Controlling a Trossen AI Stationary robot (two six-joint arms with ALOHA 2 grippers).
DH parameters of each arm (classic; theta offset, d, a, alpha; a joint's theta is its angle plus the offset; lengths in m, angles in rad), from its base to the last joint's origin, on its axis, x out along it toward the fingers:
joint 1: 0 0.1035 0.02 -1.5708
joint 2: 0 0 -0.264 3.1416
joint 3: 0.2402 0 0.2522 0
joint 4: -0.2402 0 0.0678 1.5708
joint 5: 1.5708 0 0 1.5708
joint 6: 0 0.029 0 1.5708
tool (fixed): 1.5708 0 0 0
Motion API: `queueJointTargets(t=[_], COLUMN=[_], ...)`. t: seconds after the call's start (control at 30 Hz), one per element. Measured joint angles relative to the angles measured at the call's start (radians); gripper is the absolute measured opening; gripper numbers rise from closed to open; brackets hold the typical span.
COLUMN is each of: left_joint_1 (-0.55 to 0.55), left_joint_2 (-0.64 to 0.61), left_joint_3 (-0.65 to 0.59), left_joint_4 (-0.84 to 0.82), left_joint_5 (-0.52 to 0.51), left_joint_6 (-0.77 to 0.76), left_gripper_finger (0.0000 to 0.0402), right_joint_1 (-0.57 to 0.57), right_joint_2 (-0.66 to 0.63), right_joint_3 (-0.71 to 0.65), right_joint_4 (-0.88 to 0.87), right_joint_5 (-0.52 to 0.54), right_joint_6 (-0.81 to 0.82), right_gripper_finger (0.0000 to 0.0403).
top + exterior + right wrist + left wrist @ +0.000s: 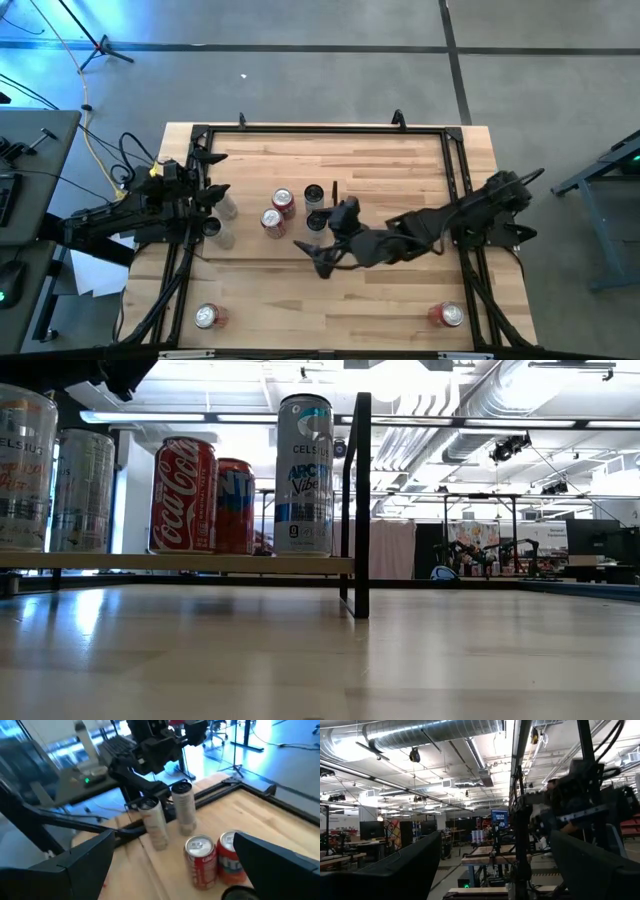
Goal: Place canned beverage on shelf
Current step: Put the right red white soda can on the shelf
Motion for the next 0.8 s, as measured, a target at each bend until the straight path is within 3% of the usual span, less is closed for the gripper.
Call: queueJointTargets(t=[0.17,0.33,0.8], left_joint_1=[0.000,0.000,0.000], left_joint_2=[0.000,0.000,0.000], left_joint_3=[0.000,0.000,0.000], left_joint_4=[-0.003,-0.020,-0.026], left_joint_5=[0.001,0.001,0.001], left_joint_6=[0.000,0.000,0.000], left_gripper_finger=[0.0346,0.0346,0.0346], right_joint_1=[-0.026,-0.060,-0.099], right_joint_2=[0.123,0.221,0.297], right_joint_3=[0.232,0.364,0.399], right_joint_4=[-0.233,-0.220,-0.244], right_joint_5=[0.012,0.032,0.080], right_joint_6=[-0.015,-0.069,0.046], right_gripper_finger=[0.0393,0.0393,0.0393])
